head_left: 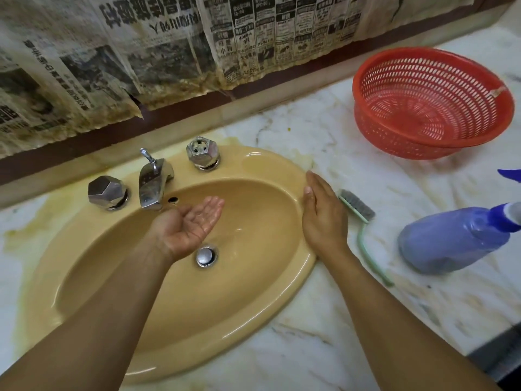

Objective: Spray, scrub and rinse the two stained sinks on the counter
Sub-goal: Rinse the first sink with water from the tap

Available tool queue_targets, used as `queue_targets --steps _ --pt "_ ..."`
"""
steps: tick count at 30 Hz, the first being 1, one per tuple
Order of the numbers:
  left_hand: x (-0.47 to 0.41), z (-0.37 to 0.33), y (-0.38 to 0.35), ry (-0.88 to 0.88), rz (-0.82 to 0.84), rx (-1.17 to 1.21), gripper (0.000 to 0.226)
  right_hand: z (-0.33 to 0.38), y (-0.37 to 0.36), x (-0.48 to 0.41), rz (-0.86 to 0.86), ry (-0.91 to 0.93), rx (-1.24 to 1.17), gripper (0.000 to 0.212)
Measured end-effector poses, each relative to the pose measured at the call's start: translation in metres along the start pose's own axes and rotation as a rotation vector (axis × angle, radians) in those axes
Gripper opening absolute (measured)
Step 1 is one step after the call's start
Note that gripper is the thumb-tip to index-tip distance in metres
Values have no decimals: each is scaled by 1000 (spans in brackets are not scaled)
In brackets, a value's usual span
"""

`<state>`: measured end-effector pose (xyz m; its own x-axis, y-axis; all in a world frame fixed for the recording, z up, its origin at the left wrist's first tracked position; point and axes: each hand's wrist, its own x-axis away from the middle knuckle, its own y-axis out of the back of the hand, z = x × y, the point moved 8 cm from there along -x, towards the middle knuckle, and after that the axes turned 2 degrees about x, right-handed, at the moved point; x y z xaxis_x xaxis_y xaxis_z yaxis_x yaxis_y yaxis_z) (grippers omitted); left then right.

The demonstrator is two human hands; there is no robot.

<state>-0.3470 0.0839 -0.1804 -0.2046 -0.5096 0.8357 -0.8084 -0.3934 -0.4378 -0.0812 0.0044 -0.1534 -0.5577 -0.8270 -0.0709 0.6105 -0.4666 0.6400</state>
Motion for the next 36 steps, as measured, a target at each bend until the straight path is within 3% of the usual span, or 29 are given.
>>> queue_targets --steps 6,9,11,13,17,22,25,27,31,36 --pt "15 26 -106 28 202 -297 49 5 -10 -6 54 89 165 52" --pt "21 30 -126 21 259 -278 47 13 -23 -10 179 164 333 69" --pt "19 27 -101 4 203 -250 45 23 -39 -20 289 226 549 83" --pt "19 25 -59 5 120 -201 44 43 -60 -39 378 371 717 84" --pt "16 -13 26 -93 -30 -3 33 72 -90 -60 464 574 754 85" --pt "5 -44 38 -126 -69 24 36 16 -34 -6 305 338 585 75" --pt "3 -39 24 -101 -24 -7 35 -2 -21 19 319 209 572 70" --pt "5 -35 19 -92 2 -22 31 11 -30 -4 326 210 604 77" --pt "9 -29 14 -93 12 -6 32 54 -68 -56 434 406 713 96" --pt "12 -19 4 -70 36 41 43 40 -46 -38 303 284 587 95"
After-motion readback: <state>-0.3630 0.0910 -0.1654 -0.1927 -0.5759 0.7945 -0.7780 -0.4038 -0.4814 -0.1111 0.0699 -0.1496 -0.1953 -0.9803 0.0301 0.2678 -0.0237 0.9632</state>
